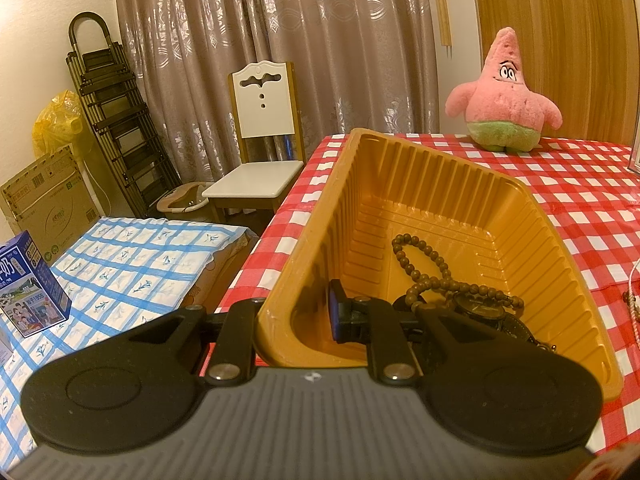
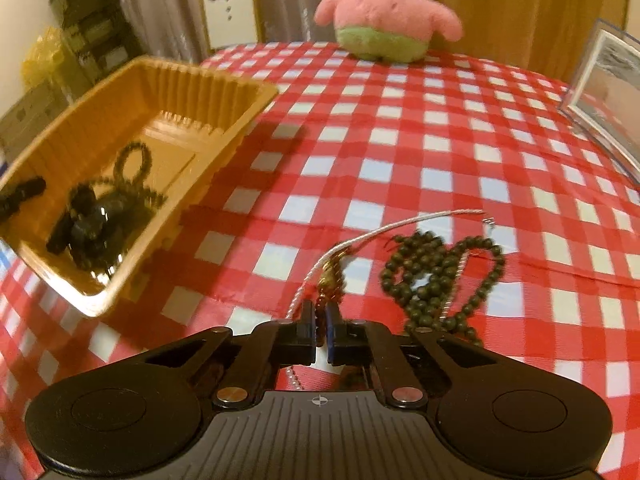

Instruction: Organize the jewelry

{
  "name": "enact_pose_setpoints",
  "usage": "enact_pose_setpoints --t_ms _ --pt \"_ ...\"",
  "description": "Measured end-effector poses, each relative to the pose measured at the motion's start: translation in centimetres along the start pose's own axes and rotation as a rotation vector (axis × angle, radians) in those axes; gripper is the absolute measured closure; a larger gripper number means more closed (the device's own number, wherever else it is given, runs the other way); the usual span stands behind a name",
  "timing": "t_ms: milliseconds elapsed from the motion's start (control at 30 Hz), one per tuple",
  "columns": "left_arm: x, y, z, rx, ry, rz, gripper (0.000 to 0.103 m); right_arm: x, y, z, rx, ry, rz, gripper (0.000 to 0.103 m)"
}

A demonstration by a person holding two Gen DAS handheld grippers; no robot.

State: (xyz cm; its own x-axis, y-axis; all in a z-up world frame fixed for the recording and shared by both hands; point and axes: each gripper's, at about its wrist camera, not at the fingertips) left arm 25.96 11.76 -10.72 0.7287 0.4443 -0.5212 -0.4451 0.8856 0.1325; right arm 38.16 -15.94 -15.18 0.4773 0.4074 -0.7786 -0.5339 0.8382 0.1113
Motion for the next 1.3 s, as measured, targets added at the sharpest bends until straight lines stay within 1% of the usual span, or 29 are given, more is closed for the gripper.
enact_pose_setpoints --t_ms 167,333,467,600,767,933,1067,1300 --pt "0.0 0.0 0.0 0.000 0.000 0.000 0.087 -3.3 -1.7 1.4 0.068 -0.069 0.023 0.098" --pt "0.0 0.0 0.0 0.000 0.001 0.000 0.087 -5.9 -2.7 3.0 0.120 -0.115 0.060 0.098" --pt "0.0 0.0 0.0 0.000 0.001 0.000 0.087 -7.2 -2.2 4.0 0.136 -0.144 0.108 0.098" --pt "0.0 0.0 0.0 0.001 0.000 0.000 0.087 -7.7 -0.4 5.1 0.124 -0.165 0.183 0.098" --pt "0.0 -0.1 0.0 0.001 0.000 0.000 0.087 -7.0 2.3 6.6 0.104 -0.160 0.295 0.098" --pt "0.0 -0.1 0.0 0.001 0.000 -0.001 0.087 -5.4 4.9 7.6 0.083 -0.138 0.370 0.098" --pt "0.0 -0.1 0.0 0.001 -0.001 -0.001 0.087 -3.7 6.2 8.5 0.091 -0.132 0.390 0.098" --pt "0.0 -0.1 0.0 0.000 0.001 -0.004 0.087 -0.1 7.2 8.9 0.098 -0.095 0.354 0.098"
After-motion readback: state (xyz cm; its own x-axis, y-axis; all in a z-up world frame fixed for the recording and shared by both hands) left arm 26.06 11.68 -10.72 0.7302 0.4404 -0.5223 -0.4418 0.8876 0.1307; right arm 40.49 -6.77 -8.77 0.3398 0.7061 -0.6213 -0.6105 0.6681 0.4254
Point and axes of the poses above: each gripper's, at about its wrist camera, not at the fingertips, and x roughly the way its jaws point, y to its left, z to its top, and after that the axes turned 4 degrees about -z, right-handed
